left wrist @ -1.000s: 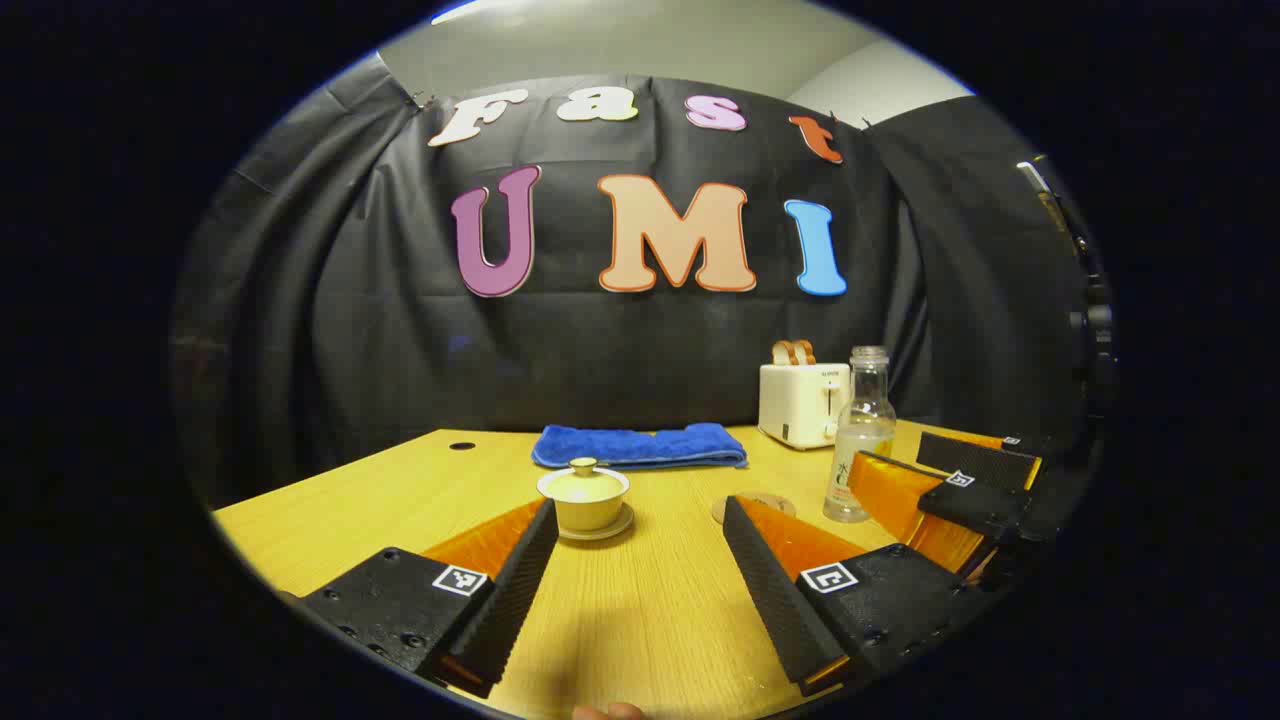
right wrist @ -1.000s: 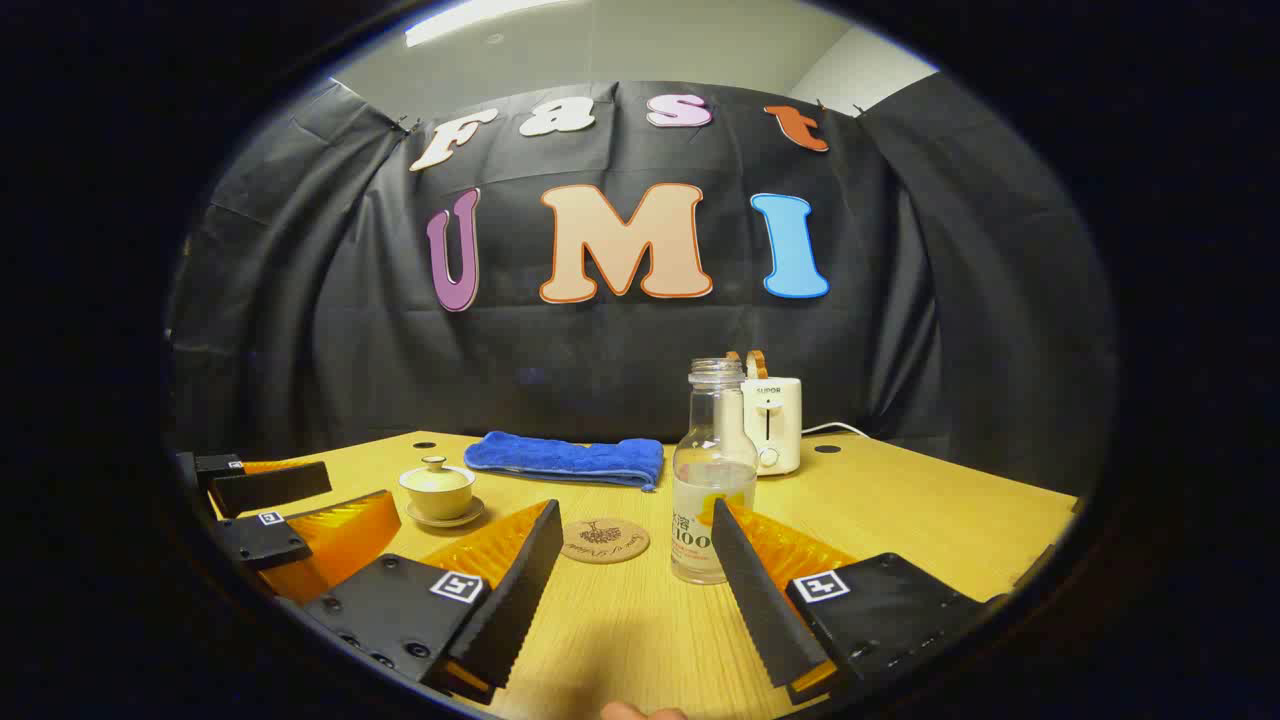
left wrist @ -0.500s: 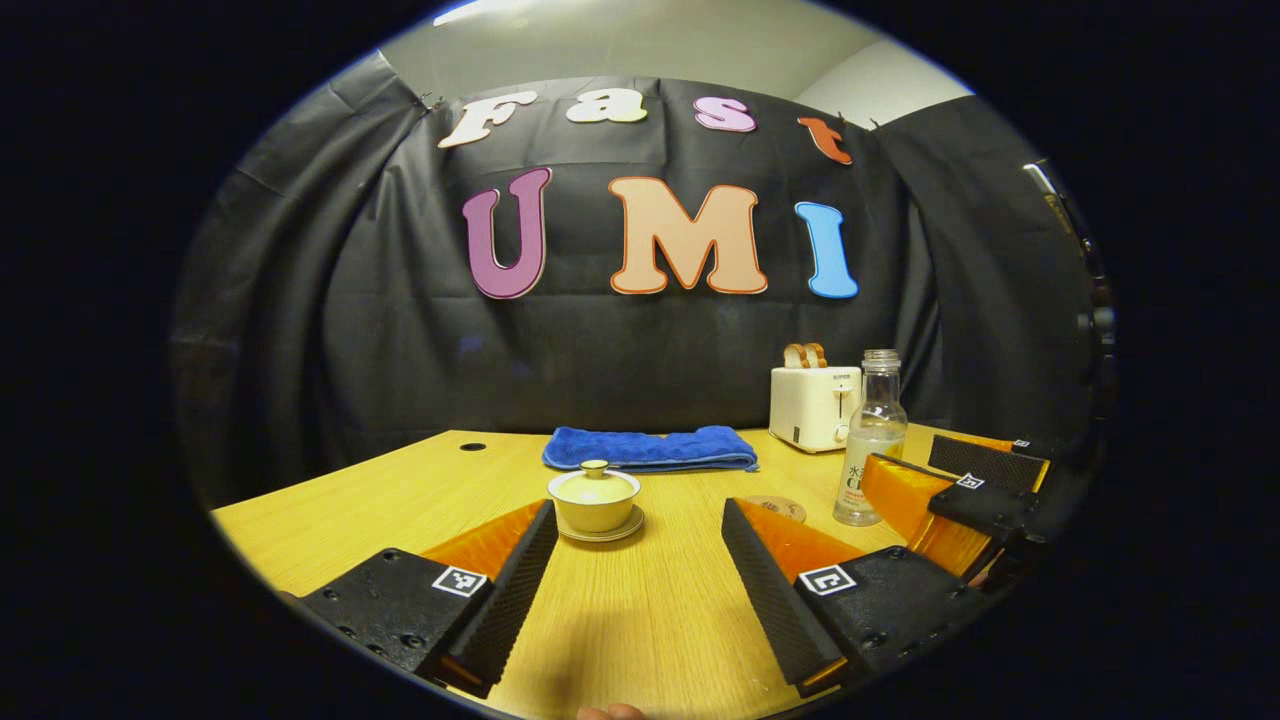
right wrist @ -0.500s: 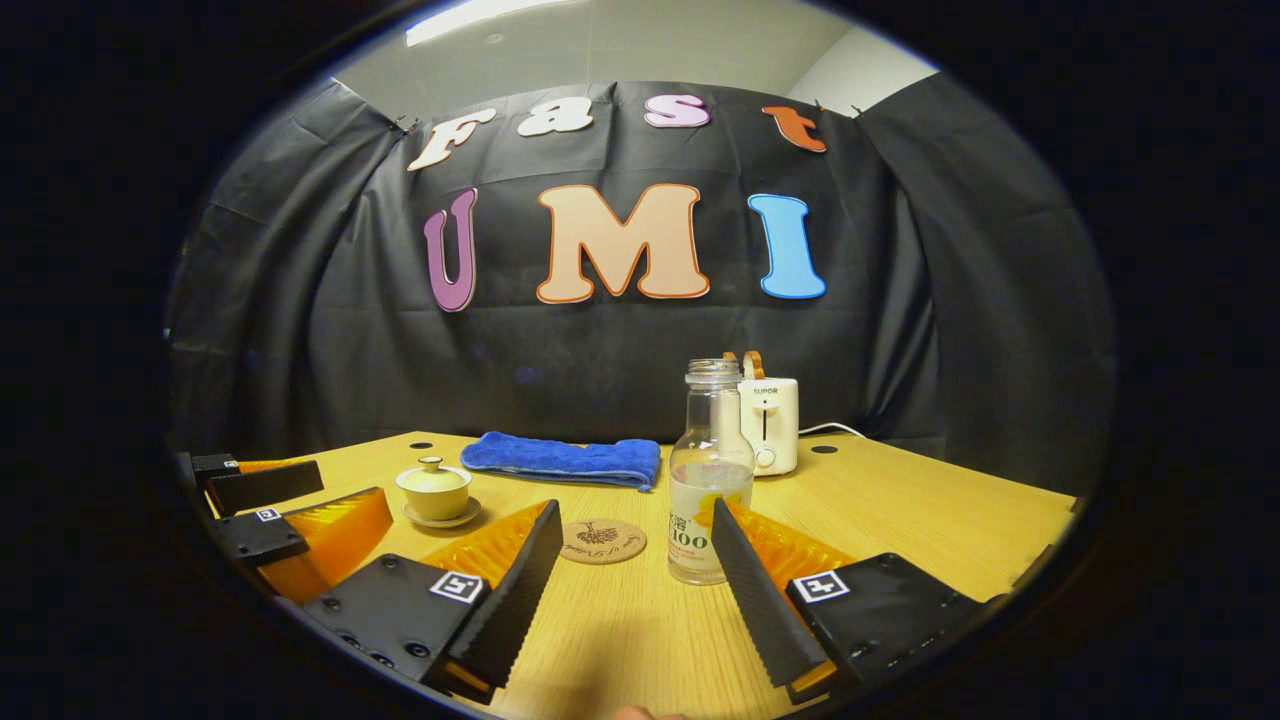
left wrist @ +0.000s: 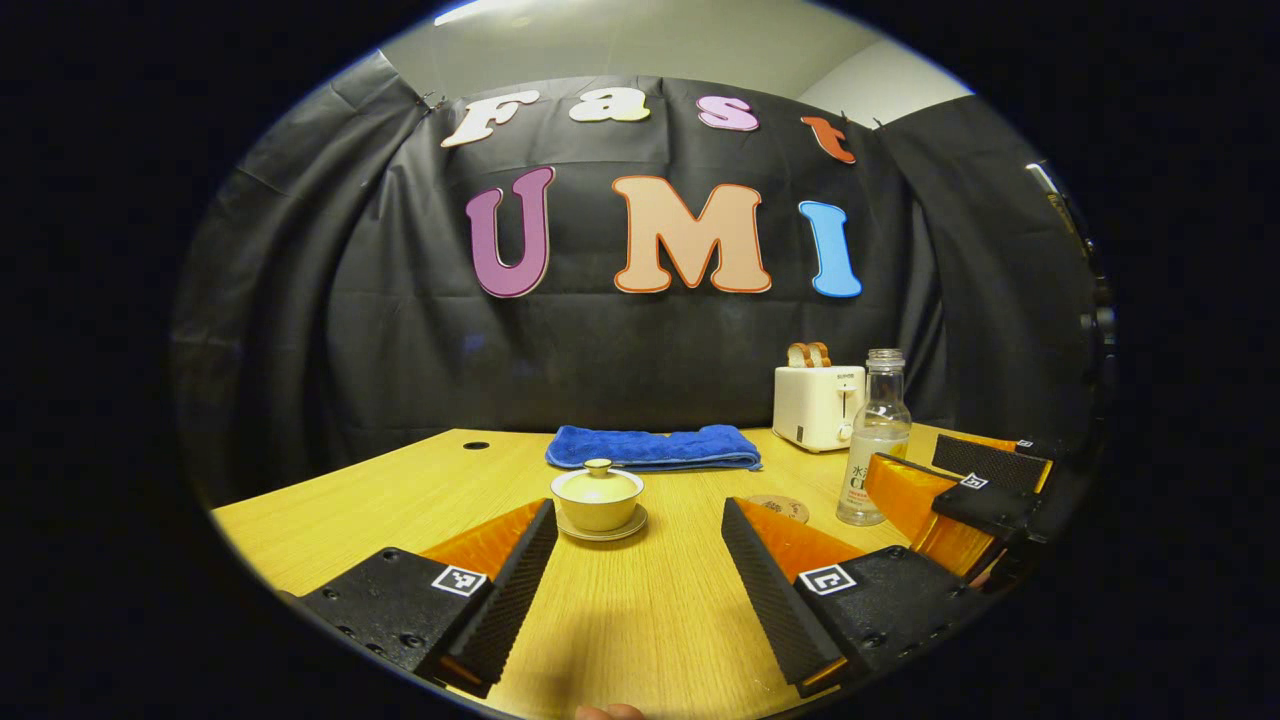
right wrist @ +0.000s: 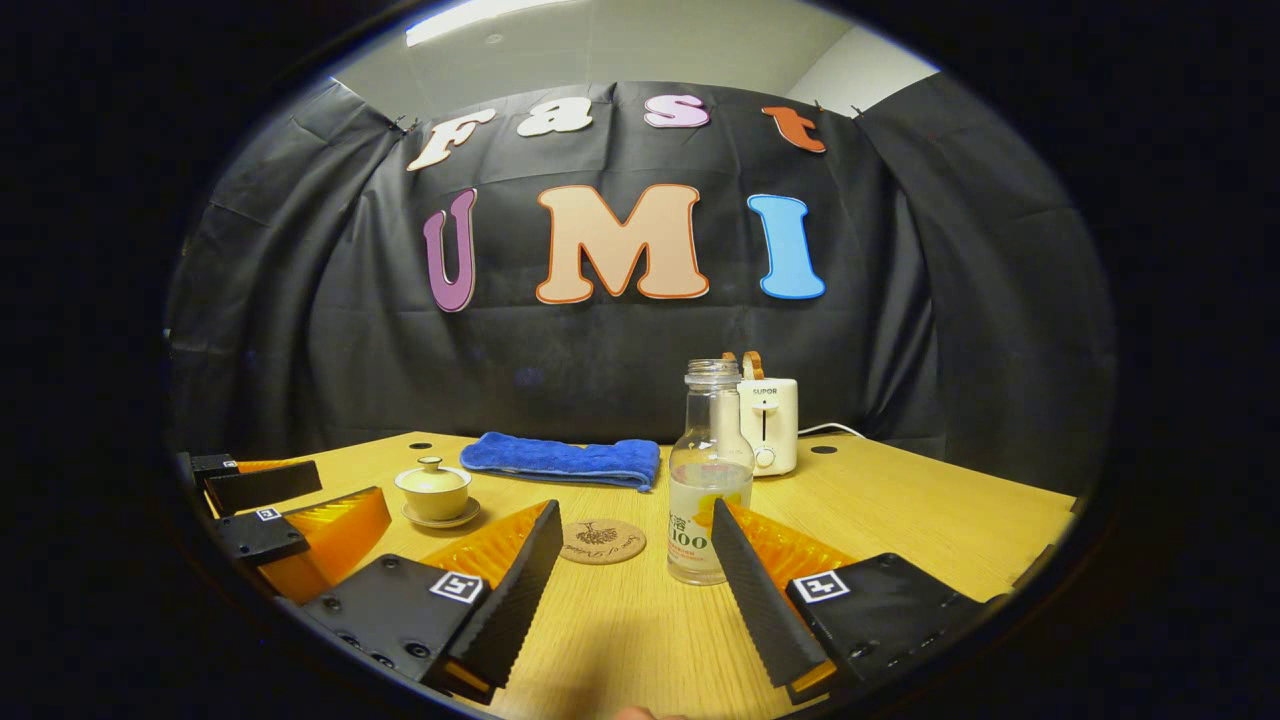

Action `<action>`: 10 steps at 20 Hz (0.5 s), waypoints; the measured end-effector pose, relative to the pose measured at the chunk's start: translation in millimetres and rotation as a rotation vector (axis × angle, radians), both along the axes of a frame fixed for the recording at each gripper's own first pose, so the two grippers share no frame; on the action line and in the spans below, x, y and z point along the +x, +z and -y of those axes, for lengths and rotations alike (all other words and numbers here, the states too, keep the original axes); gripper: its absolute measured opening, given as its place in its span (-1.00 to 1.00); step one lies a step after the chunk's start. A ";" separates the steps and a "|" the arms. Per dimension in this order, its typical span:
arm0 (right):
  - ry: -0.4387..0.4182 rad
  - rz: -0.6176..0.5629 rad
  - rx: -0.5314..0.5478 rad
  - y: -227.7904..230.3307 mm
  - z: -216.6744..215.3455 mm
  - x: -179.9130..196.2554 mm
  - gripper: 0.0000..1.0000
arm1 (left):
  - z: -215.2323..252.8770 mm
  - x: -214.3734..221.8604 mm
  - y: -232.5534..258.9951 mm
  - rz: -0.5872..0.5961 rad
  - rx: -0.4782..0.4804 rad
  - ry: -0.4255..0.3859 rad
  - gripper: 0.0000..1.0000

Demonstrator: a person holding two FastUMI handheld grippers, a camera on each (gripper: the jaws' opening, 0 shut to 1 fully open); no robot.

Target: Open the teacup lid with one hand, grasp the water bottle and pour water into the teacup with the other hand; after pouring, place the water bottle on the coaster and then close the teacup lid.

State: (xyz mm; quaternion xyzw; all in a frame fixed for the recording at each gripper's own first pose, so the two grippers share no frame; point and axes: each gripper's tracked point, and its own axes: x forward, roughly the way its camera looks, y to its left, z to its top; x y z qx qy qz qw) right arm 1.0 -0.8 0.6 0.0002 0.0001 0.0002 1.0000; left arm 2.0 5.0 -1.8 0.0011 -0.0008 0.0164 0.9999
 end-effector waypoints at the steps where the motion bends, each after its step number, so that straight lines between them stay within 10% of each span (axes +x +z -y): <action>1: 0.008 -0.001 0.001 0.3 -1.4 -0.2 0.91 | 0.3 1.1 0.6 0.002 0.002 -0.001 0.94; 10: -0.013 -0.003 -0.002 0.2 28.9 11.8 0.92 | -21.0 66.5 -2.5 -0.002 0.001 0.047 0.93</action>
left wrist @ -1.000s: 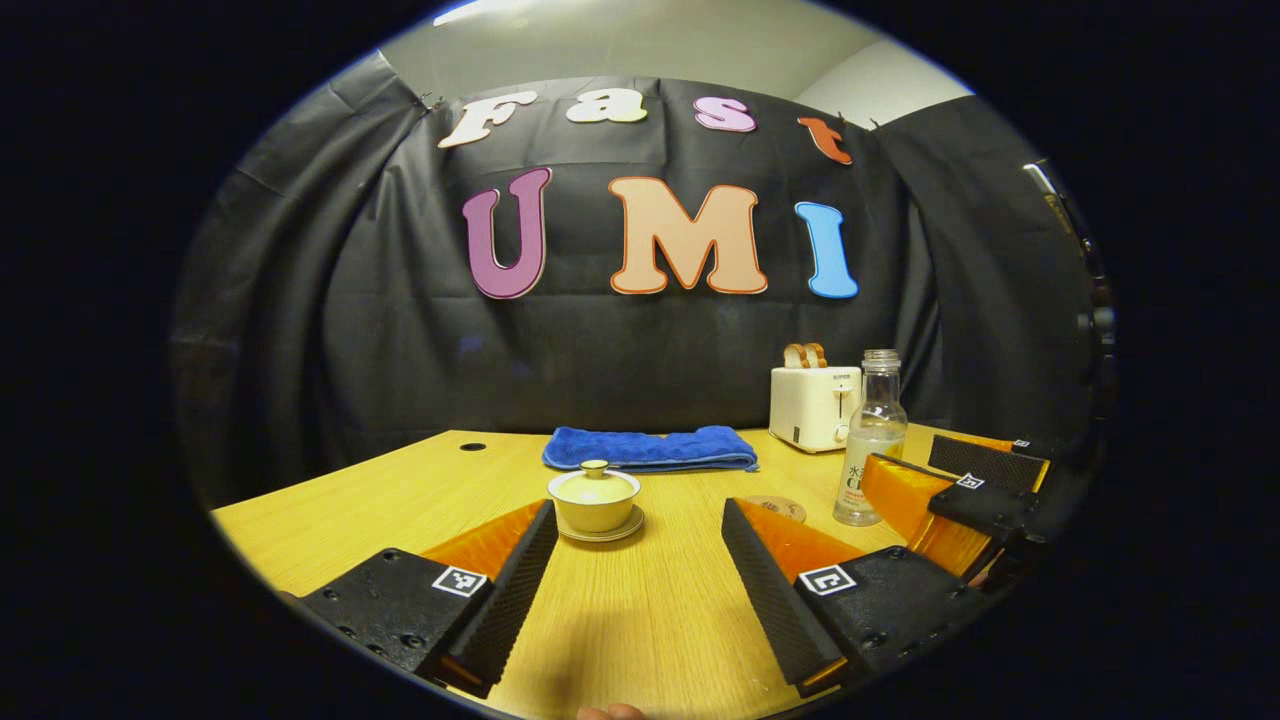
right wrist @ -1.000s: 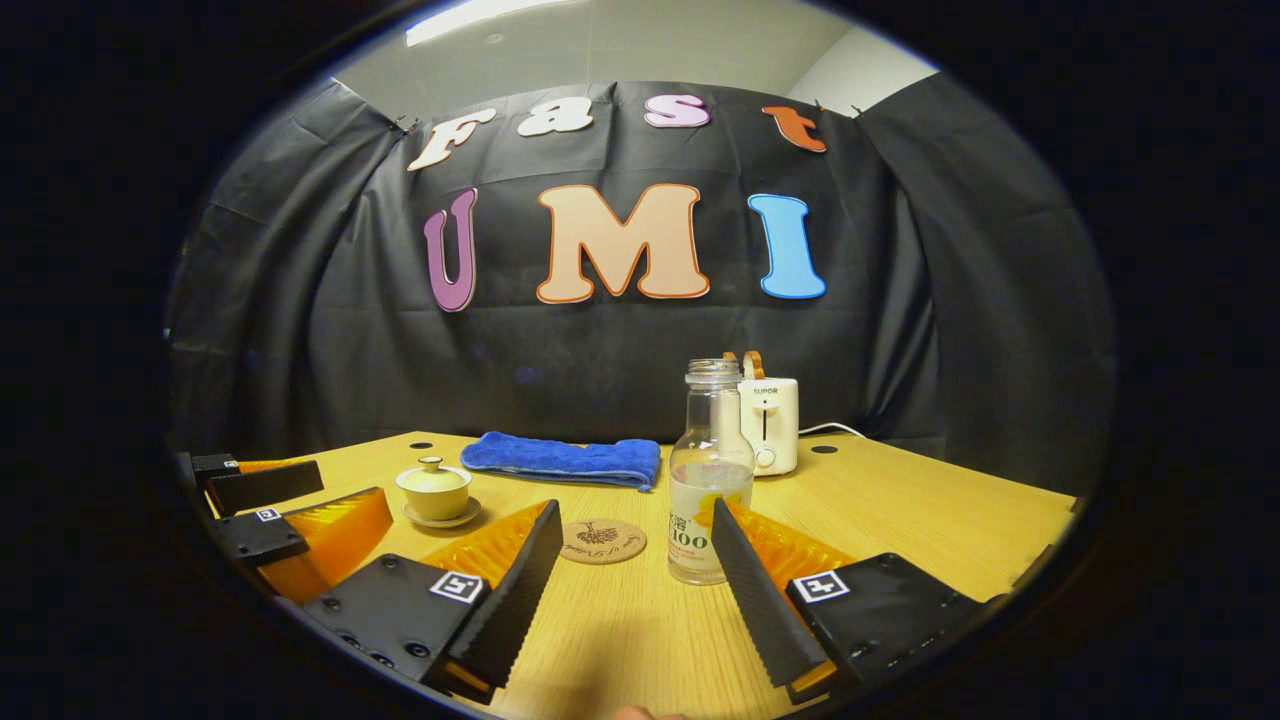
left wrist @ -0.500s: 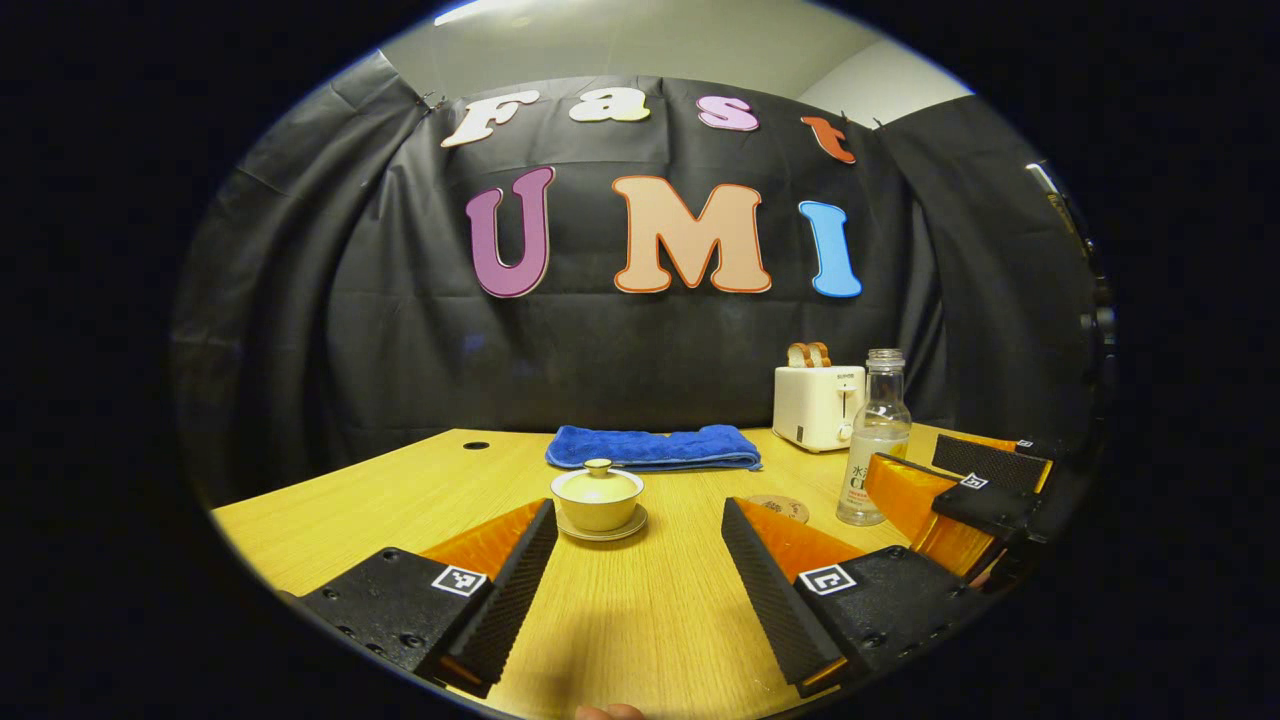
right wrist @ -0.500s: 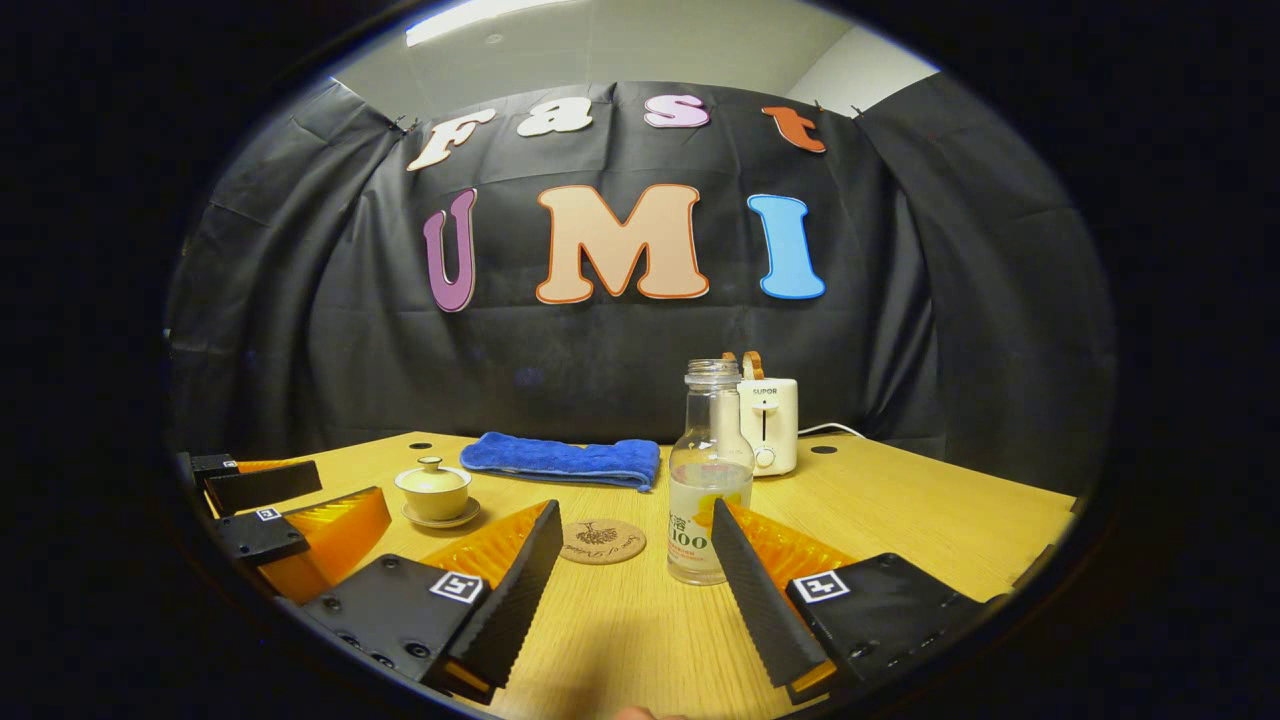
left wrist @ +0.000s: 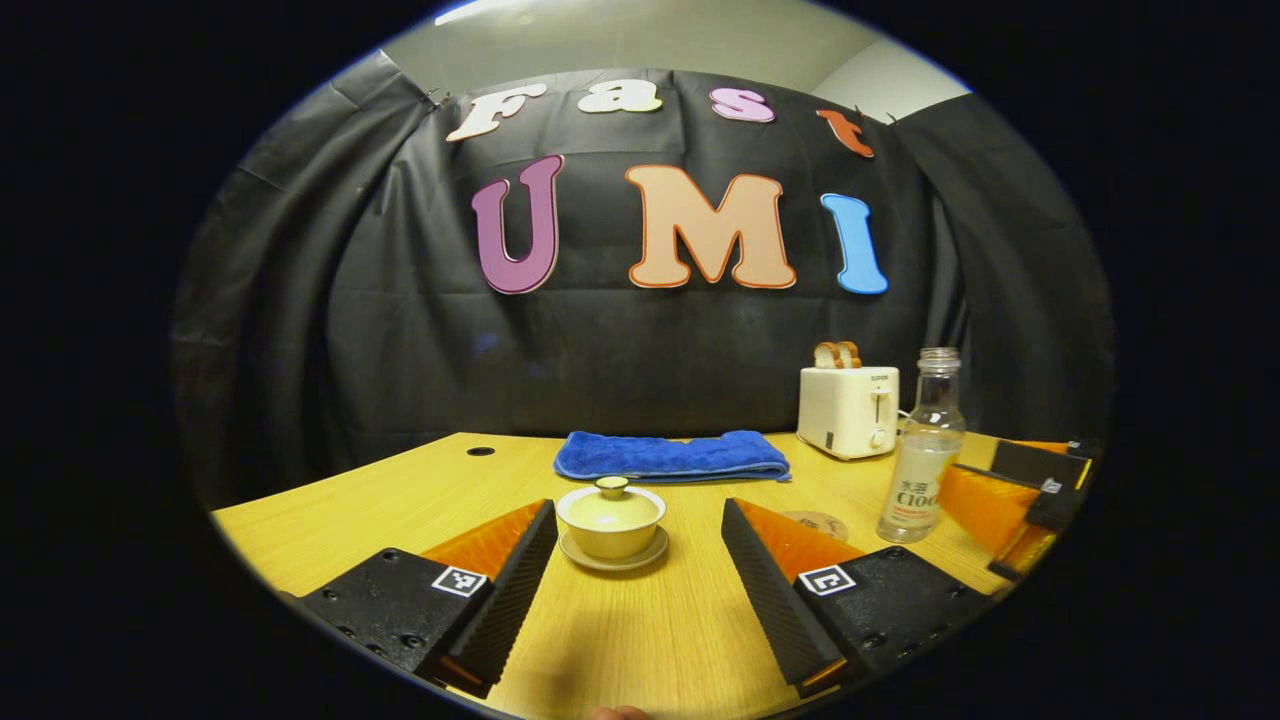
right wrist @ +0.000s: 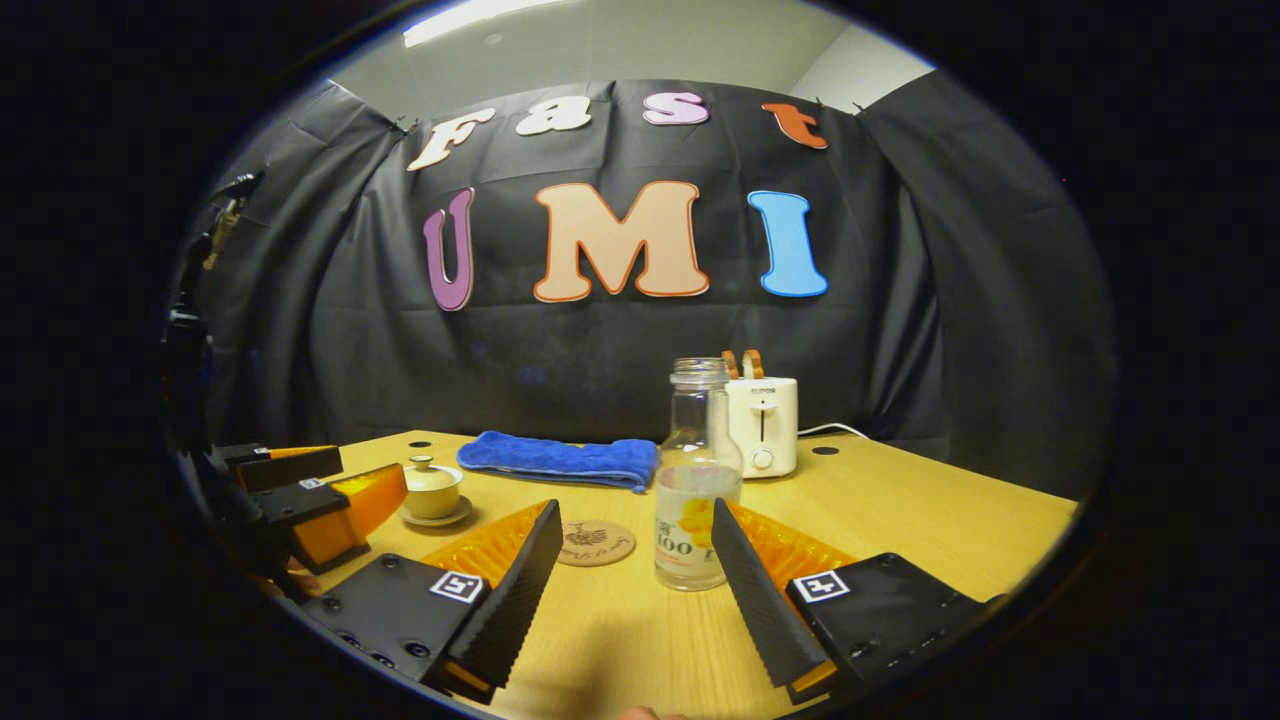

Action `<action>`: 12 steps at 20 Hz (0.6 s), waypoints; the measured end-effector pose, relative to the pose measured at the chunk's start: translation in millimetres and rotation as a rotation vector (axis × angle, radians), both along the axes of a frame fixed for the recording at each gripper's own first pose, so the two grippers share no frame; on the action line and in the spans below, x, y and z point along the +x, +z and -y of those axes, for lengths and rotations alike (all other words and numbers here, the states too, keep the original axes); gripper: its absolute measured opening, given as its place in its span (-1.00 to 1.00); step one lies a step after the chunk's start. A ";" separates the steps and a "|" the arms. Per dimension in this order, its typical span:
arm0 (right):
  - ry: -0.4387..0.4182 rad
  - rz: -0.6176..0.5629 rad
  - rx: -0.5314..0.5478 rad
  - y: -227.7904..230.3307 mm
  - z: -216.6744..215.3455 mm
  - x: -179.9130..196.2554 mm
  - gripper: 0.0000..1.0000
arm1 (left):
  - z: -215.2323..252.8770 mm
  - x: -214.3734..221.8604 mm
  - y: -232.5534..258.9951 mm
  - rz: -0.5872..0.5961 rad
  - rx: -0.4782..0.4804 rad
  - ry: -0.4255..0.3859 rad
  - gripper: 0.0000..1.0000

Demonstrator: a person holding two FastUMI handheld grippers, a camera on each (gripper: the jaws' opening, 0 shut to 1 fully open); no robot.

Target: Open the teacup lid with one hand, grasp the water bottle and pour water into the teacup with the other hand; after pouring, place the water bottle on the coaster and then close the teacup lid.

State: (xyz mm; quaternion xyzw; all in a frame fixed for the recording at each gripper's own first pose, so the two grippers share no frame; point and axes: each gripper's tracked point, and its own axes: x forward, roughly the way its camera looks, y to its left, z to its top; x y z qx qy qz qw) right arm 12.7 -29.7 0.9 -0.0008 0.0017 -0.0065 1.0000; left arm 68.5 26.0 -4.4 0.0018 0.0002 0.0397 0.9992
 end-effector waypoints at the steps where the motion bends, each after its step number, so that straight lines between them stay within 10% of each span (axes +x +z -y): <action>1: -0.015 0.000 0.000 0.5 8.6 2.3 0.90 | -2.9 10.9 -1.1 -0.005 -0.002 0.006 0.94; 12: -0.113 0.004 -0.004 2.5 65.3 11.8 0.91 | -22.0 96.4 -18.0 -0.101 0.028 0.046 0.93</action>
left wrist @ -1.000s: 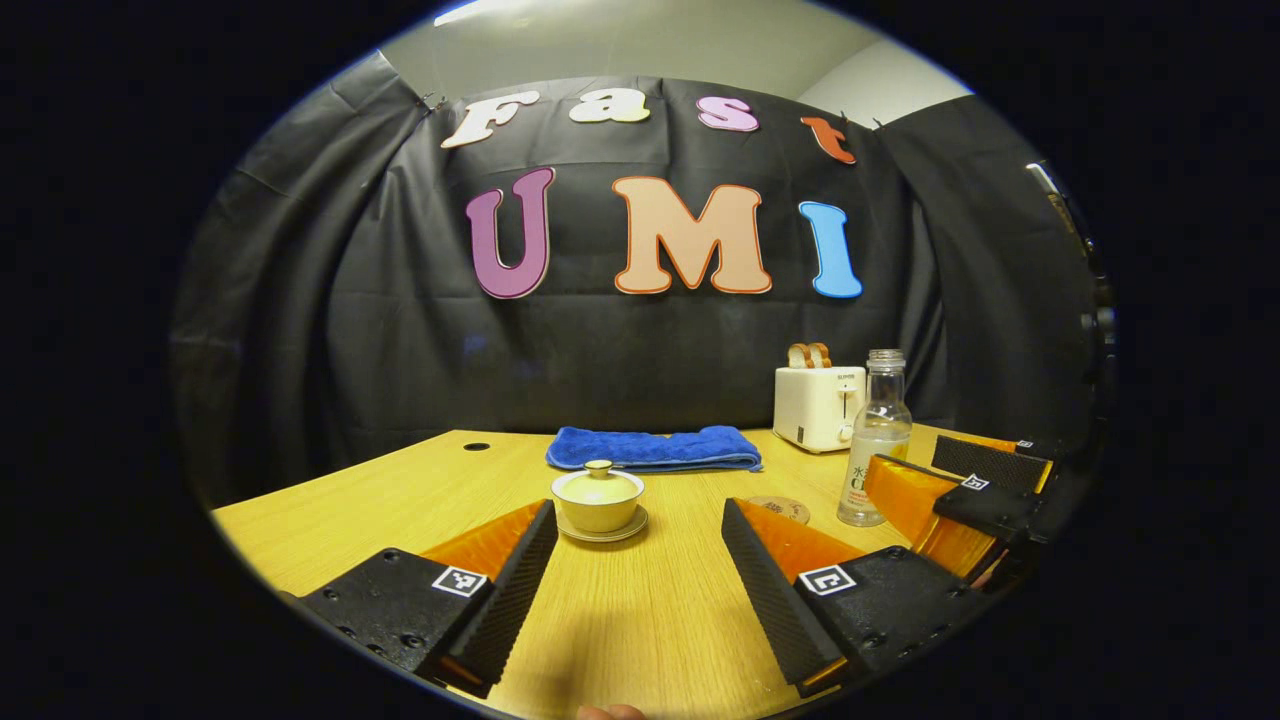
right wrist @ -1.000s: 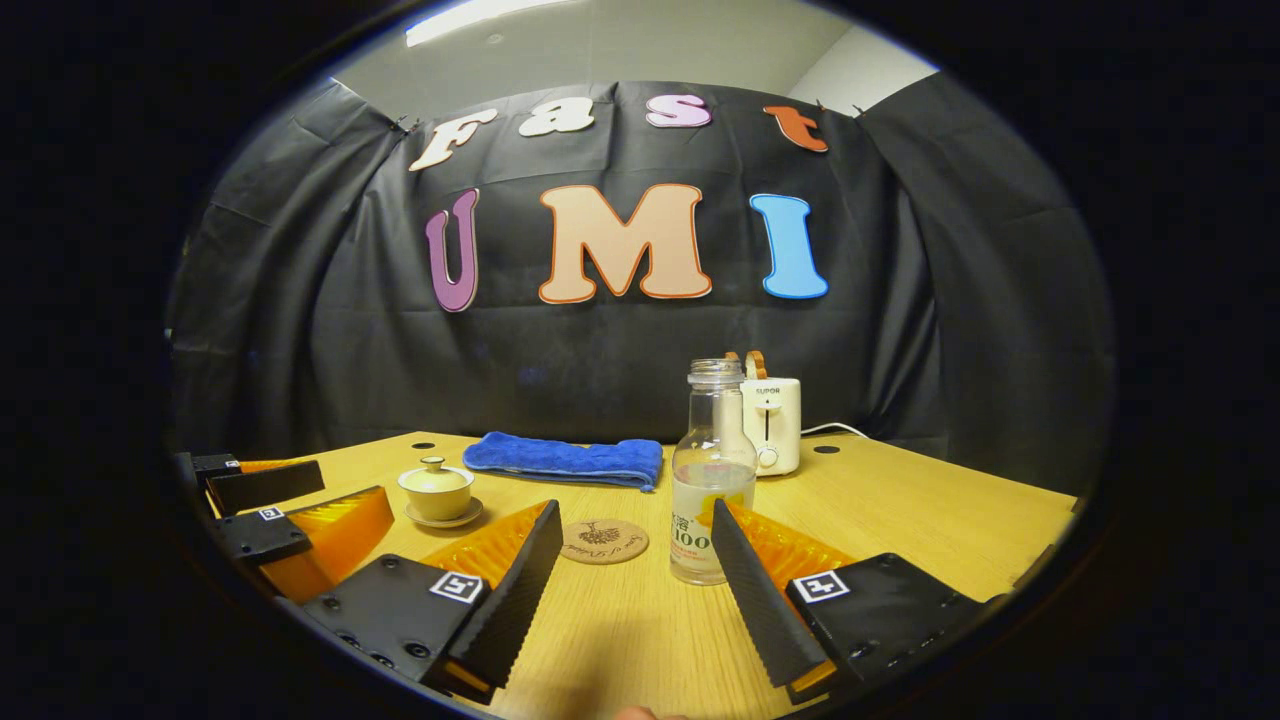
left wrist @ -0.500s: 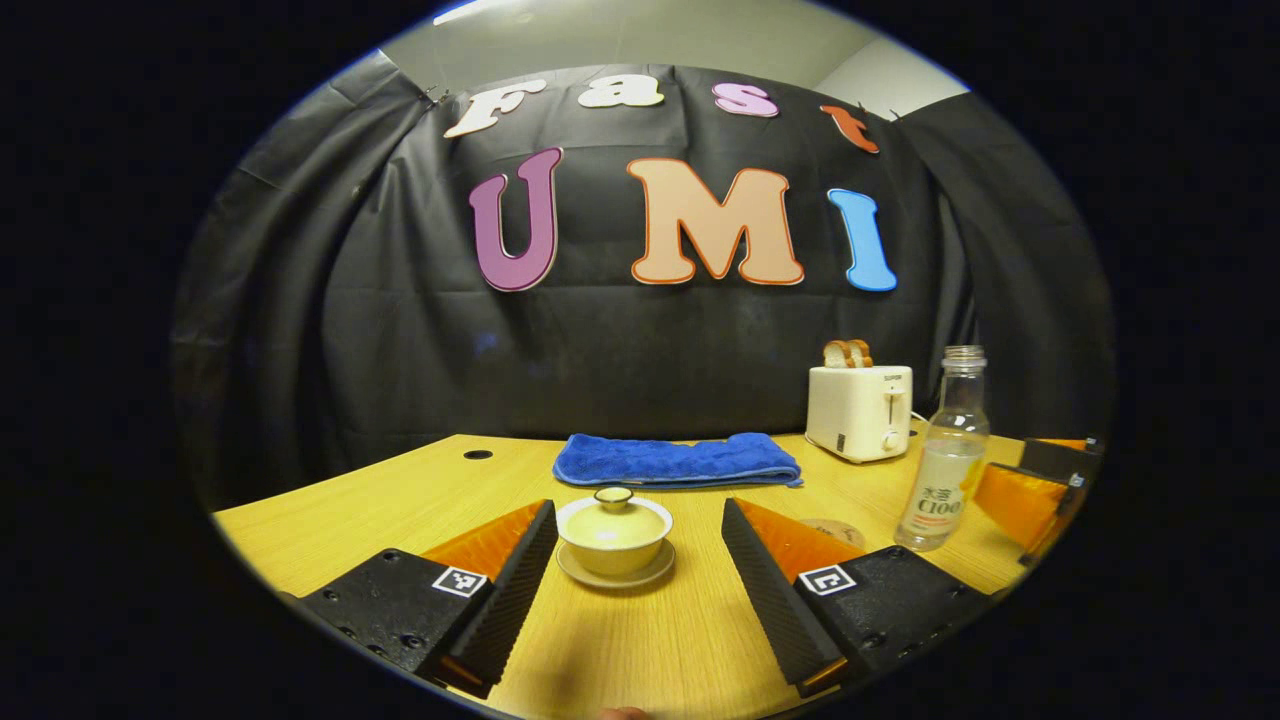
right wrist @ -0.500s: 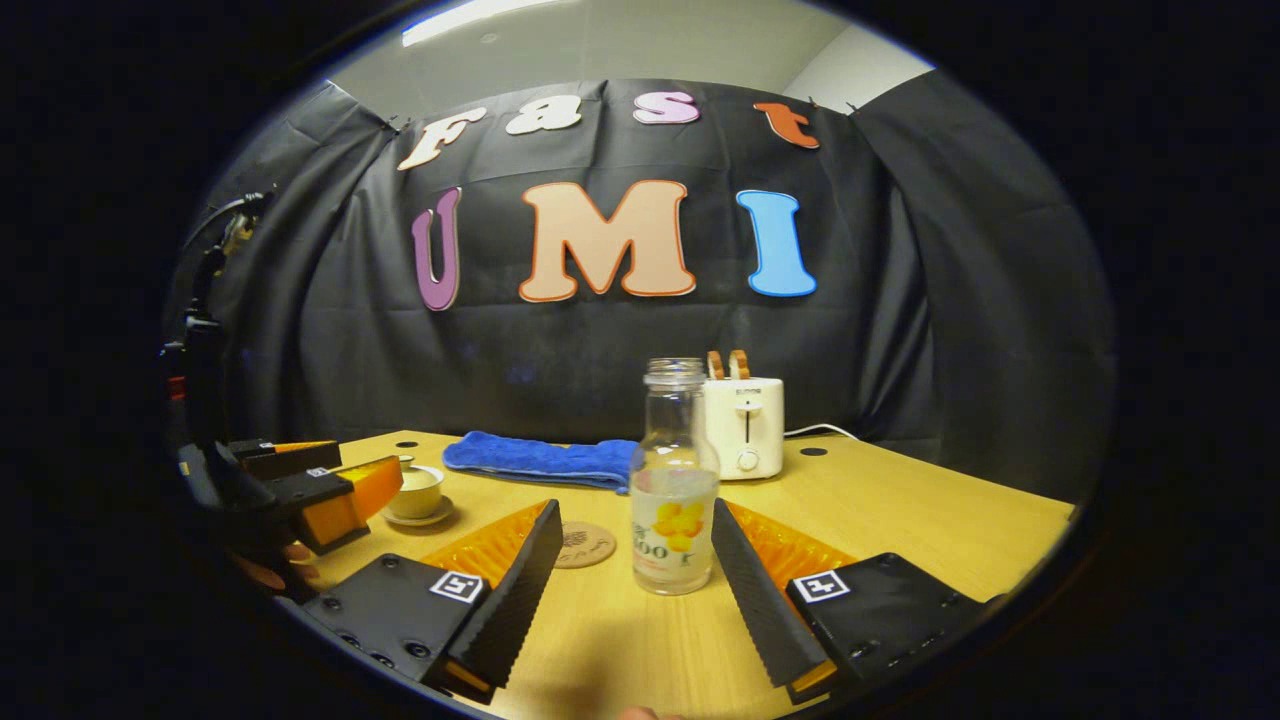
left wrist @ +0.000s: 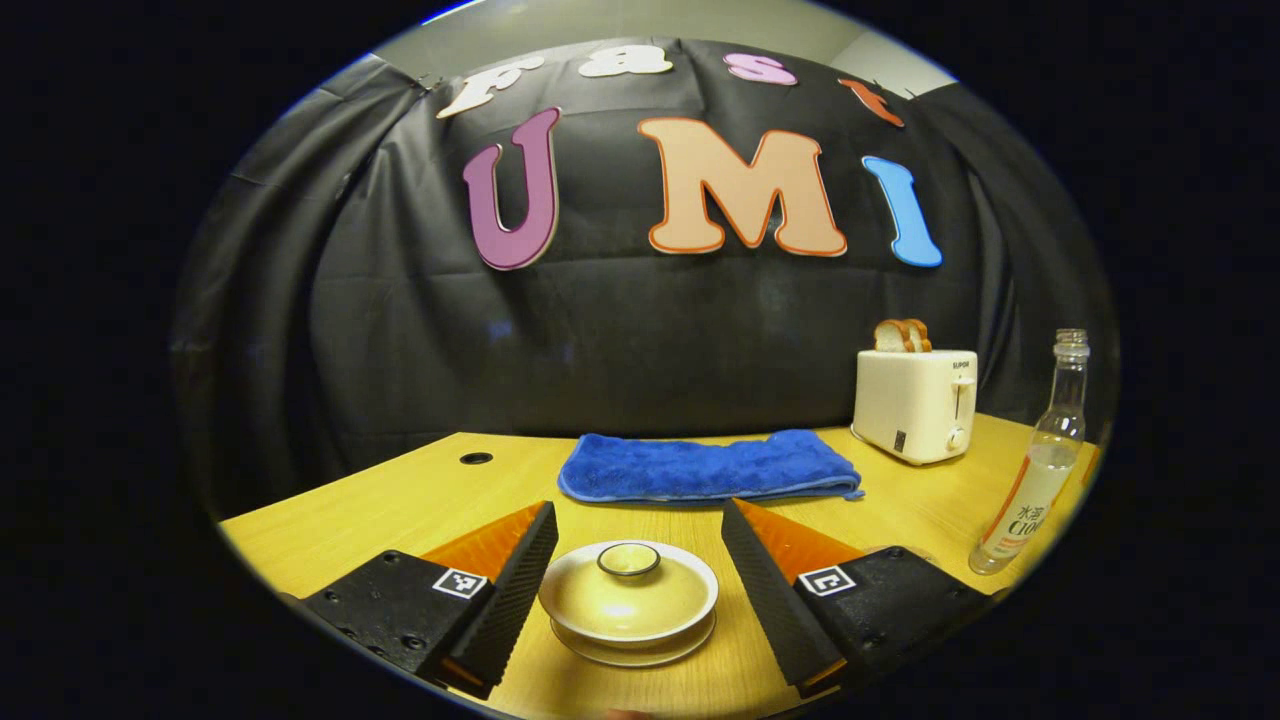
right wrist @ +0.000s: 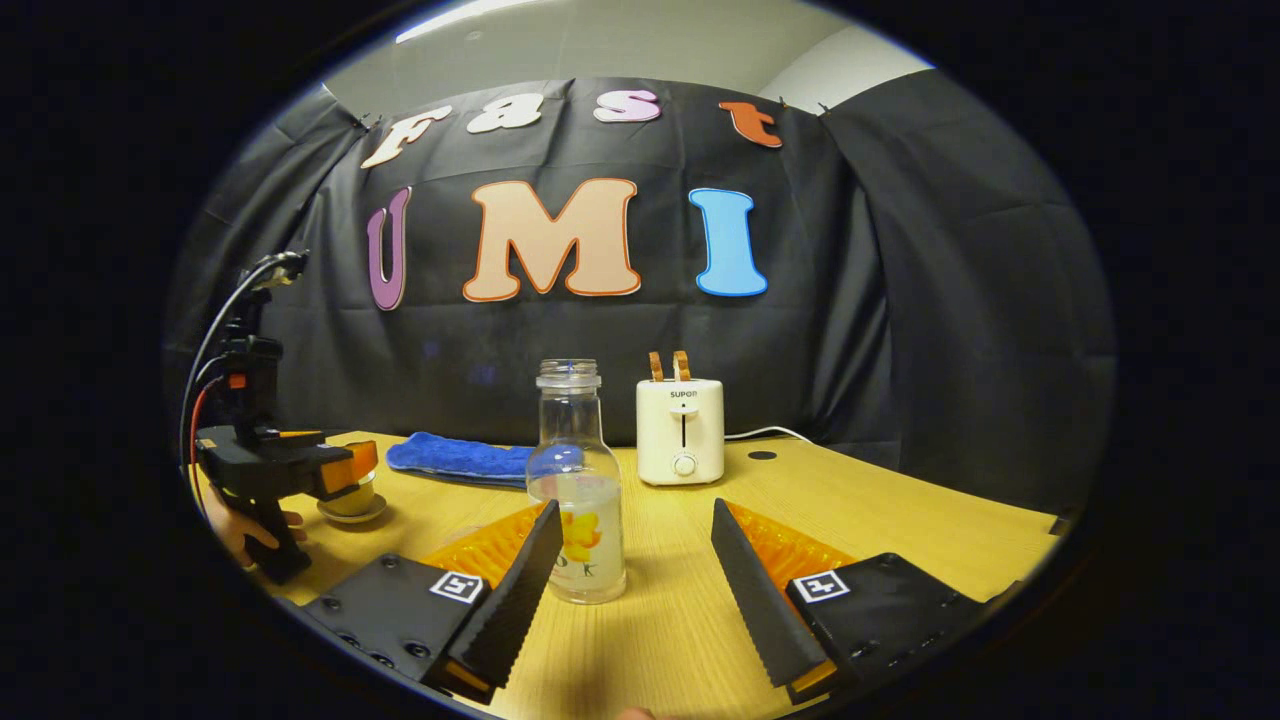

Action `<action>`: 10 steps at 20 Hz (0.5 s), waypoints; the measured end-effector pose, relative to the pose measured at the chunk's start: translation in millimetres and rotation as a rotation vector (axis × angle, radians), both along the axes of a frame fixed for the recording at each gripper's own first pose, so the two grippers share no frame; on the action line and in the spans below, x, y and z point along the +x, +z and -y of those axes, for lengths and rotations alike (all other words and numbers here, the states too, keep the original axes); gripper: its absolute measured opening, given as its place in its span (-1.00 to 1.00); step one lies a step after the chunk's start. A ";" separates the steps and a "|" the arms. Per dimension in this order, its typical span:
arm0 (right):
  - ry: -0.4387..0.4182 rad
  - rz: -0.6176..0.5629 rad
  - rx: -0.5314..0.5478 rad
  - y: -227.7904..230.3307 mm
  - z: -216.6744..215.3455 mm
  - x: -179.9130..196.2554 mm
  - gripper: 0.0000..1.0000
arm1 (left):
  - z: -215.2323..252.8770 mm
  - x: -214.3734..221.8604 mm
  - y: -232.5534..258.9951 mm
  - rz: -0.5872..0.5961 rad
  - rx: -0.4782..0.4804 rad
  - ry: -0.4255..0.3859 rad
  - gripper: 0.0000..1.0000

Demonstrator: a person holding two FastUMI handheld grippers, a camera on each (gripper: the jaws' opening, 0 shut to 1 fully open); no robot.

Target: Open the teacup lid with one hand, grasp the water bottle and pour water into the teacup with the other hand; after pouring, place the water bottle on the coaster and then close the teacup lid.

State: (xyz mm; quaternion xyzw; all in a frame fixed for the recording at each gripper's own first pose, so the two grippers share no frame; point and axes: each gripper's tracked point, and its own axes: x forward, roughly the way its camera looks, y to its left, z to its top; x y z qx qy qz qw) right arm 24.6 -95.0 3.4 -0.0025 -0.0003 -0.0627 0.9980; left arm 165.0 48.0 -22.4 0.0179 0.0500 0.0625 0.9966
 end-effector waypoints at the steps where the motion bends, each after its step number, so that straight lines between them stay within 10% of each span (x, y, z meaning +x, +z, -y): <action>1: 0.000 0.002 -0.001 1.1 0.0 0.0 0.91 | 0.2 -1.0 -1.3 -0.012 0.009 -0.004 0.92; 10: 0.002 0.002 -0.001 0.8 0.9 0.1 0.91 | -4.5 10.1 -3.9 -0.031 0.011 0.017 0.66</action>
